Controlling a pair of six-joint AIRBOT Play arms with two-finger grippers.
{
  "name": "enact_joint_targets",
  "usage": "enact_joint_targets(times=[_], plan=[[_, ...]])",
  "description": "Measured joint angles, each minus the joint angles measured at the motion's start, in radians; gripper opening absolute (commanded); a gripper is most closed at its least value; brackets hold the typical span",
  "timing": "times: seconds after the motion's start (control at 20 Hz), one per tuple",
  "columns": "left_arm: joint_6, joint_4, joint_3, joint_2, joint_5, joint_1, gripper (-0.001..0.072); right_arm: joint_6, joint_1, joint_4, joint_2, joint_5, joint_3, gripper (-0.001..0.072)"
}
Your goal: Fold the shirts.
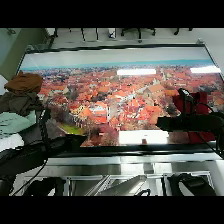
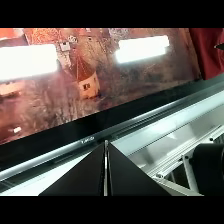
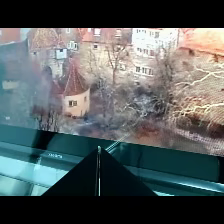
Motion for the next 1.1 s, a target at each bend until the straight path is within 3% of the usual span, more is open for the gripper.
enact_joint_targets(times=[0.35, 0.55, 0.6, 0.65, 0.7, 0.9, 1.1], plan=[[-0.003, 0.033, 0.002, 0.008, 0.0, 0.0, 0.0016, 0.0, 0.0, 0.0, 0.0, 0.0, 0.0, 0.002], [-0.003, 0.188, 0.061, 0.003, 0.005, 0.042, 0.0017, 0.0, 0.0, 0.0, 0.0, -0.001, 0.0, 0.0019], [-0.003, 0.245, 0.089, -0.01, 0.011, 0.069, 0.0138, 0.0, 0.0, 0.0, 0.0, -0.001, 0.0, 0.002], [0.001, 0.312, 0.122, -0.029, 0.02, 0.102, 0.0518, 0.0, 0.0, 0.0, 0.0, -0.001, 0.0, 0.002], [0.014, 0.385, 0.162, -0.06, 0.032, 0.142, 0.07, 0.0, 0.0, 0.0, 0.0, -0.001, 0.0, 0.0019], [0.101, 0.629, 0.339, -0.268, 0.045, 0.32, 0.0699, 0.0, 0.0, 0.0, 0.0, -0.001, 0.0, 0.002], [0.195, 0.785, 0.569, -0.606, -0.037, 0.478, 0.0698, 0.0, 0.0, 0.0, 0.0, 0.0, 0.0, 0.002]])
